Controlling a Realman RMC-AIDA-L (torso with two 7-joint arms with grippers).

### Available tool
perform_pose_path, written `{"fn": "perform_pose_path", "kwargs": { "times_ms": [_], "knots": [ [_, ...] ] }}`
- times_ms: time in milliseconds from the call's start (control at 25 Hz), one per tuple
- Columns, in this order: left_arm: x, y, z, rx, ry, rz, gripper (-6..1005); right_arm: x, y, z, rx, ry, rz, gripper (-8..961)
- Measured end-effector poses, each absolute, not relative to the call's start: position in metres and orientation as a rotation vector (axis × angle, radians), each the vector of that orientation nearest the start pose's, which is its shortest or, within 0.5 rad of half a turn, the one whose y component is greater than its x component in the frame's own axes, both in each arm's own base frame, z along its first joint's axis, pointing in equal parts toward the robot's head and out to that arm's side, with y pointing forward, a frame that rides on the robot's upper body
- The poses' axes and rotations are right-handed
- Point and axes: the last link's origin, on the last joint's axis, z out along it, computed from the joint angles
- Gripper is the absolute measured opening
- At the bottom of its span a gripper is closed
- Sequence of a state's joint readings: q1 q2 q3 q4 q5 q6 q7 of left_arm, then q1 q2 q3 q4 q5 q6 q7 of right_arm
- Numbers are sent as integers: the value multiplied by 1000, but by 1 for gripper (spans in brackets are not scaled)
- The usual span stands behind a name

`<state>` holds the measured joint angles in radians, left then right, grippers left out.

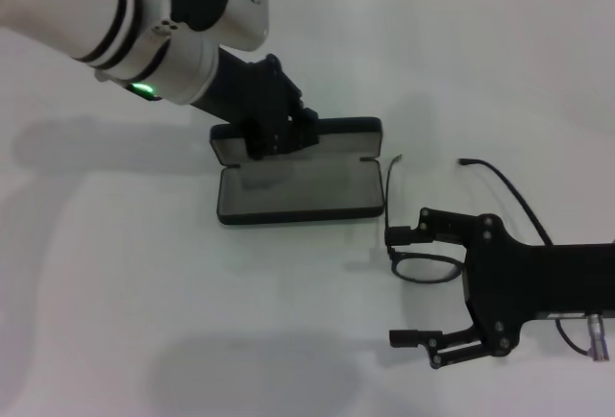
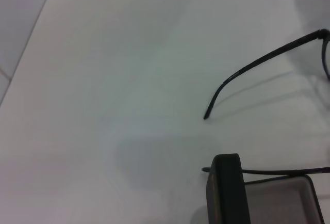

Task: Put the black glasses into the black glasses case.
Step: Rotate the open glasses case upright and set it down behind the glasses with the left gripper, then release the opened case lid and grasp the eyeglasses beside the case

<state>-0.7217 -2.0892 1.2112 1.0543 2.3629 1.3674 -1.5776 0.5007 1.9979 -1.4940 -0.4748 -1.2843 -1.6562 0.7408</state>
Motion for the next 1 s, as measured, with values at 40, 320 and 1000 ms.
{"fn": "perform_pose_path", "kwargs": {
  "times_ms": [40, 320, 1000],
  "knots": [
    [-166, 390, -20, -2897, 162, 229, 207, 219, 275, -47, -2906, -275, 1056, 869],
    [-162, 391, -16, -2884, 141, 228, 339, 219, 275, -47, -2903, -271, 1055, 868],
    [-219, 357, 6, -2500, -537, -1017, 567, 181, 344, 34, -3083, -36, 172, 828]
  ]
}}
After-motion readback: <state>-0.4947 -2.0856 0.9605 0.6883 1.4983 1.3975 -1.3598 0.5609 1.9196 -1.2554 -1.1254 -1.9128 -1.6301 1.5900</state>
